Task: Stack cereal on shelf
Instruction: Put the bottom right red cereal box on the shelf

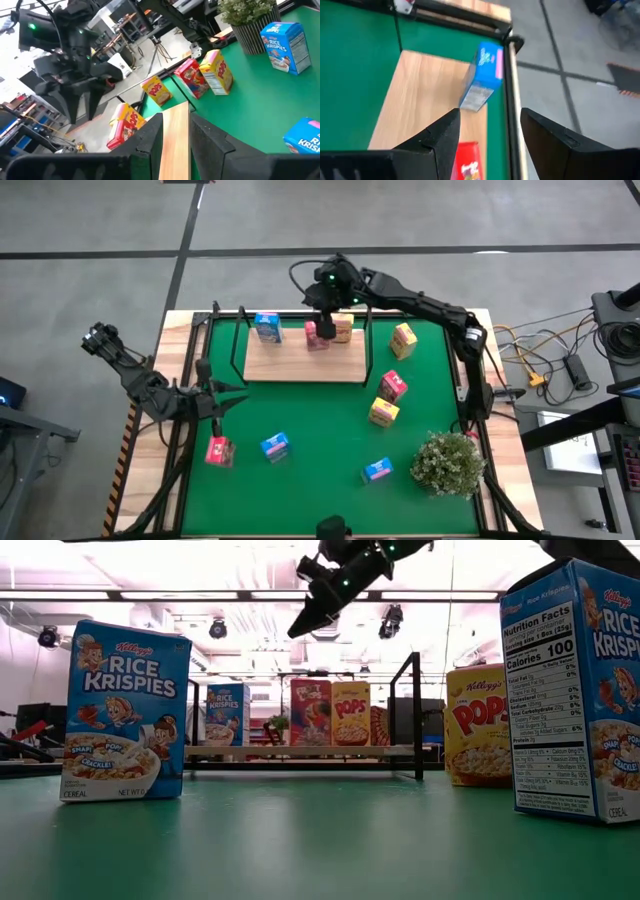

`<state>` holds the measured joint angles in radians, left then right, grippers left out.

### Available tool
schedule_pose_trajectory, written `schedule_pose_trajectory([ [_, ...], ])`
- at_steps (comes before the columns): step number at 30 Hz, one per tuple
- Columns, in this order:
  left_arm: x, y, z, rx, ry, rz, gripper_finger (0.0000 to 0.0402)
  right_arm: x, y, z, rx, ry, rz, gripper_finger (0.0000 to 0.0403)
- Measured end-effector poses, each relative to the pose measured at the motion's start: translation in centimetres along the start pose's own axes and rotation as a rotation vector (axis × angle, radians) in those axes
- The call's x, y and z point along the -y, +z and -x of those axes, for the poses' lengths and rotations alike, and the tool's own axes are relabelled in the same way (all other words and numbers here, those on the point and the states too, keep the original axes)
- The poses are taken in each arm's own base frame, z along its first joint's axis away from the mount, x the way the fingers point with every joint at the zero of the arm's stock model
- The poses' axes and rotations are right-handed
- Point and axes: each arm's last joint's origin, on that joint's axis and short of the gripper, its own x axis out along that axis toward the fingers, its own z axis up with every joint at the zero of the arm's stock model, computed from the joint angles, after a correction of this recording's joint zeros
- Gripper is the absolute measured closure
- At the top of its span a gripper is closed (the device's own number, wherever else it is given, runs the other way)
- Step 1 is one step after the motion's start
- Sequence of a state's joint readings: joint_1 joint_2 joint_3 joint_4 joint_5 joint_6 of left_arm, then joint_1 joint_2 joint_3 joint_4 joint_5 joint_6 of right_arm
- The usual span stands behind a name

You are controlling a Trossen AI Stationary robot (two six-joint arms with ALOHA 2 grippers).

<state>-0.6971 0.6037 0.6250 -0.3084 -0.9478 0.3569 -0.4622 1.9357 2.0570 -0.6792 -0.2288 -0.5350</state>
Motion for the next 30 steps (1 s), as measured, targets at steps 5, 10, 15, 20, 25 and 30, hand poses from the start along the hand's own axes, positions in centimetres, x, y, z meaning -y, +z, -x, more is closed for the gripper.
schedule_pose_trajectory([
  [5,-0.1,0.0,0.0,0.002,0.000,0.011,0.0325,-0.1,-0.2,-0.2,-0.013,0.009,-0.003,0.0205],
  [10,0.0,-0.1,0.0,-0.002,-0.004,0.037,0.0325,-0.2,-0.5,-0.4,-0.051,-0.010,-0.060,0.0202],
  [15,0.1,-0.1,0.0,-0.005,-0.005,0.041,0.0325,-0.4,-1.2,-0.4,-0.118,0.011,-0.105,0.0178],
  [20,0.1,-0.1,0.0,-0.005,-0.006,0.041,0.0325,-0.7,-1.8,-0.7,-0.157,0.043,-0.097,0.0151],
  [25,0.1,-0.1,0.0,-0.005,-0.006,0.040,0.0325,-0.7,-3.3,-2.9,-0.205,0.078,-0.098,0.0133],
  [30,0.1,-0.1,0.0,-0.005,-0.006,0.040,0.0325,-0.7,-4.3,-4.3,-0.245,0.081,-0.079,0.0123],
])
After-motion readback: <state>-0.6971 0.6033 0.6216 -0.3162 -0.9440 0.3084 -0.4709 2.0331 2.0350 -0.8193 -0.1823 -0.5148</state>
